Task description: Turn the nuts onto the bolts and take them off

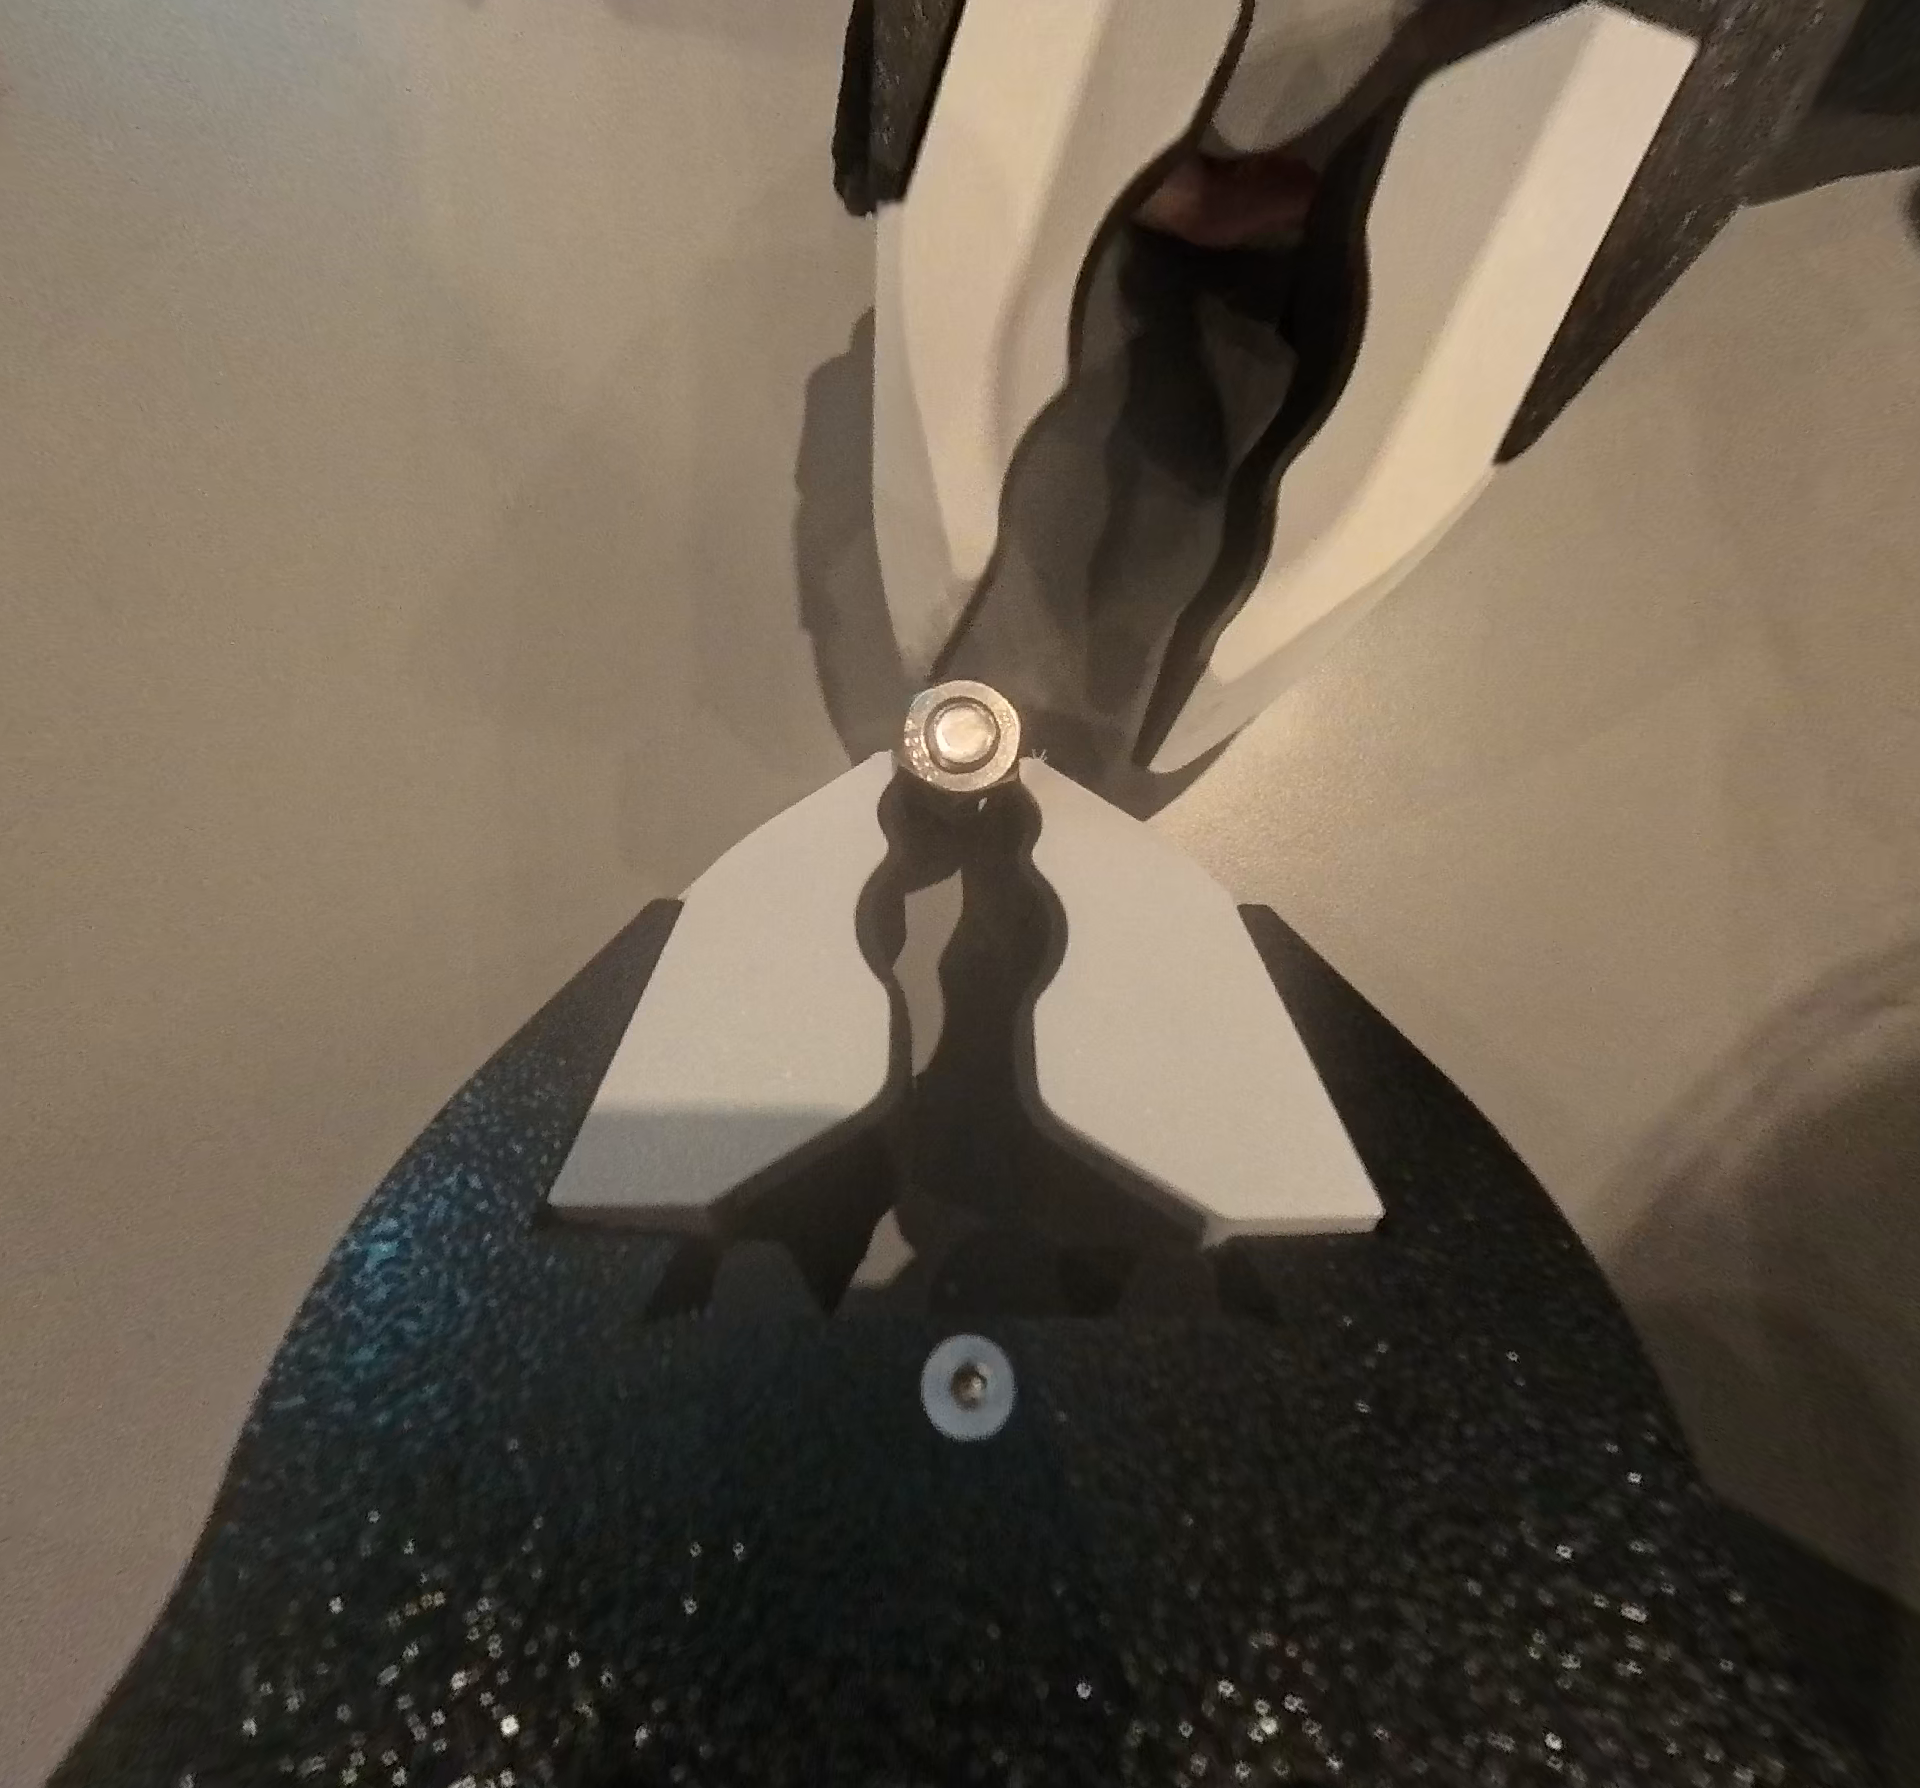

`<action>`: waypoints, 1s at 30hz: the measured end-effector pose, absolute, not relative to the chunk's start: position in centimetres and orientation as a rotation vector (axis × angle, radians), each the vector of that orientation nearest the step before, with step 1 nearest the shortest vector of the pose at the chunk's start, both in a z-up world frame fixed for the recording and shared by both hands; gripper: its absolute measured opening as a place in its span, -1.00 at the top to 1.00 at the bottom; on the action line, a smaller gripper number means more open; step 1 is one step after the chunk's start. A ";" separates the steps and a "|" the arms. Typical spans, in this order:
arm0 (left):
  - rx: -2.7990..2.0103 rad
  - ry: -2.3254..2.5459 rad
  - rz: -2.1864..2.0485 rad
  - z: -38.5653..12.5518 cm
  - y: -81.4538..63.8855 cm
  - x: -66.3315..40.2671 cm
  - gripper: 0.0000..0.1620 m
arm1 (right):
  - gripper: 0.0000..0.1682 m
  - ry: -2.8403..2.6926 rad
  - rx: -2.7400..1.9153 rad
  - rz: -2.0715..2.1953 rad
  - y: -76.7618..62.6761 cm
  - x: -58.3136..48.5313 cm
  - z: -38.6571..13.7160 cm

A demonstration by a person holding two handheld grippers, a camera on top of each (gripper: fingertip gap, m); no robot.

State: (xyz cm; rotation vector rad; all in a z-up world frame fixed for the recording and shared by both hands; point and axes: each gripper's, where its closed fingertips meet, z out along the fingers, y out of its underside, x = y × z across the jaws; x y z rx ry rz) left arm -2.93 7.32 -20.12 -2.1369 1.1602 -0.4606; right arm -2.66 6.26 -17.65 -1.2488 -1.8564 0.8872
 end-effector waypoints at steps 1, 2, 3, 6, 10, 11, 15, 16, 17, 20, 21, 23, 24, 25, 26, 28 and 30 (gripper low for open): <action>-2.137 1.161 -0.459 -20.1 7.3 -2.9 0.80 | 0.59 -1.849 -1.253 0.899 6.3 -2.7 -17.5; -2.138 1.162 -0.455 -20.1 7.3 -2.9 0.80 | 0.58 -1.844 -1.255 0.911 6.3 -2.7 -17.4; -2.140 1.164 -0.451 -20.1 7.3 -2.9 0.80 | 0.58 -1.842 -1.257 0.918 6.4 -2.7 -17.4; -2.143 1.166 -0.445 -20.1 7.3 -2.9 0.80 | 0.58 -1.859 -1.255 0.921 6.2 -2.8 -17.5; -2.141 1.158 -0.456 -20.1 7.3 -2.9 0.80 | 0.58 -1.880 -1.240 0.933 5.9 -2.6 -17.6; -2.140 1.155 -0.462 -20.1 7.3 -2.9 0.80 | 0.57 -1.890 -1.242 0.952 5.7 -2.5 -17.6; -2.138 1.151 -0.468 -20.1 7.3 -2.9 0.80 | 0.71 -1.900 -1.232 1.023 5.2 -2.0 -17.2; -2.138 1.154 -0.465 -20.1 7.3 -2.9 0.80 | 0.69 -1.877 -1.247 1.020 5.6 -2.1 -17.1; -2.139 1.155 -0.464 -20.1 7.3 -2.9 0.80 | 0.68 -1.846 -1.261 1.012 6.0 -2.3 -17.0; -2.140 1.154 -0.463 -20.1 7.3 -2.9 0.80 | 0.69 -1.807 -1.287 0.995 6.7 -2.7 -16.8; -2.141 1.153 -0.462 -20.1 7.3 -2.9 0.80 | 0.70 -1.813 -1.294 0.983 6.8 -2.8 -17.0; -2.141 1.152 -0.463 -20.1 7.3 -2.9 0.80 | 0.71 -1.828 -1.302 0.951 6.8 -3.0 -17.3; -2.141 1.152 -0.463 -20.1 7.3 -2.9 0.80 | 0.71 -1.834 -1.296 0.942 6.8 -3.0 -17.4; -2.141 1.153 -0.463 -20.1 7.3 -2.9 0.80 | 0.72 -1.841 -1.291 0.939 6.7 -3.0 -17.4; -2.140 1.154 -0.463 -20.1 7.3 -2.9 0.80 | 0.73 -1.849 -1.278 0.943 6.6 -2.9 -17.4; -2.138 1.153 -0.466 -20.1 7.3 -2.9 0.80 | 0.67 -1.873 -1.258 0.959 6.2 -2.6 -17.4; -2.139 1.150 -0.471 -20.1 7.3 -2.9 0.80 | 0.70 -1.885 -1.249 0.998 5.9 -2.2 -17.3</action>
